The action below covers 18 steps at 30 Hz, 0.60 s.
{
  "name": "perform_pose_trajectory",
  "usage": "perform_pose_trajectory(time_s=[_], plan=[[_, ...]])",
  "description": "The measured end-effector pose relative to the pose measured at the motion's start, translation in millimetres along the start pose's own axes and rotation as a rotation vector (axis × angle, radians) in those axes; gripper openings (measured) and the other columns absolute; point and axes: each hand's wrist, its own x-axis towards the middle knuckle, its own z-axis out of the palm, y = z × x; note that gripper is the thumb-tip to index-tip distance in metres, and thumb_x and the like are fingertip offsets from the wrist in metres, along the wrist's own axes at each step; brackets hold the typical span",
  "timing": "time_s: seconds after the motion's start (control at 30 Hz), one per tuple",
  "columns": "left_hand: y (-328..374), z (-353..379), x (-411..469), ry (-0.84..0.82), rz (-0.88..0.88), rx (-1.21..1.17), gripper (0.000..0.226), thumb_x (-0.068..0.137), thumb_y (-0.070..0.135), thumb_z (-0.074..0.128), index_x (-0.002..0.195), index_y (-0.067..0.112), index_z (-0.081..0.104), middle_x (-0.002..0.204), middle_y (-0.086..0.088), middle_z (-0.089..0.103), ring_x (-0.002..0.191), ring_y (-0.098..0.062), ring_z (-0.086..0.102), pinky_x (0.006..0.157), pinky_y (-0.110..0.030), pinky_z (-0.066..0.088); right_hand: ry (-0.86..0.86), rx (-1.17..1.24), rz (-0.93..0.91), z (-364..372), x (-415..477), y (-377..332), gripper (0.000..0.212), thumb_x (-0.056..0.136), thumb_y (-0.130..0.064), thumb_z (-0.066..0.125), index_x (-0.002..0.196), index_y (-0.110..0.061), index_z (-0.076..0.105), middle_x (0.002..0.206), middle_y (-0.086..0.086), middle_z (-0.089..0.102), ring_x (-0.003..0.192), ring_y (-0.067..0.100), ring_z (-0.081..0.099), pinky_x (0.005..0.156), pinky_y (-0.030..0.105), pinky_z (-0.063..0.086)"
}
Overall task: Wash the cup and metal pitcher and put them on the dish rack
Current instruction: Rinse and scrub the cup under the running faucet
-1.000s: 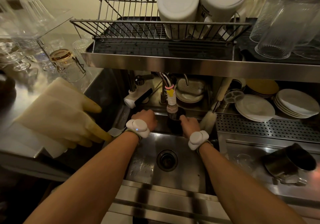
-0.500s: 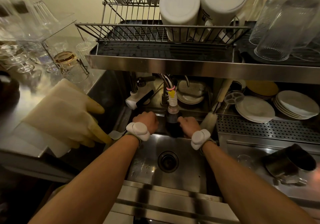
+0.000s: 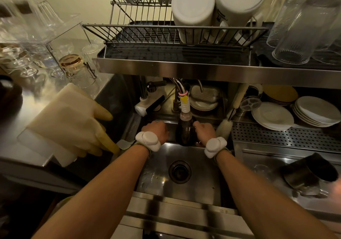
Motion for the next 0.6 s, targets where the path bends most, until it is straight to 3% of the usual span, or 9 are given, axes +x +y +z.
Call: perform_pose_trajectory(time_s=[0.2,0.3,0.4,0.6], plan=[[3,2,1,-0.012,0.013,0.011,0.031,0.092,0.036,0.049,0.109,0.016,0.067,0.113,-0.01,0.067,0.1,-0.032,0.065,0.077,-0.035,0.049,0.021,-0.036,0.016,2,3,2,0.04,0.092,-0.03,0.047,0.058,-0.01,0.05,0.074,0.015,0.055,0.076,0.031,0.055,0.071,0.04,0.045],[2,2,1,-0.02,0.015,0.01,0.032,0.091,0.036,0.049,0.109,0.017,0.067,0.114,-0.01,0.066,0.101,-0.033,0.064,0.077,-0.035,0.048,-0.082,-0.304,-0.108,-2,2,4,0.045,0.095,-0.03,0.049,0.054,-0.013,0.044,0.062,0.007,0.049,0.059,0.019,0.047,0.057,0.028,0.034],[0,0,3,-0.026,0.016,0.004,0.033,0.091,0.038,0.05,0.11,0.018,0.068,0.113,-0.01,0.067,0.1,-0.033,0.064,0.075,-0.034,0.047,-0.178,-0.539,-0.177,-8,3,5,0.043,0.093,-0.033,0.056,0.055,-0.015,0.044,0.057,0.001,0.045,0.055,0.012,0.044,0.058,0.027,0.034],[7,-6,2,-0.024,0.014,-0.006,0.034,0.089,0.038,0.052,0.112,0.017,0.066,0.111,-0.011,0.066,0.096,-0.033,0.065,0.076,-0.036,0.05,-0.12,-0.922,-0.29,-24,-1,-5,0.024,0.09,-0.037,0.056,0.082,-0.015,0.056,0.093,0.01,0.063,0.089,0.029,0.061,0.076,0.037,0.048]])
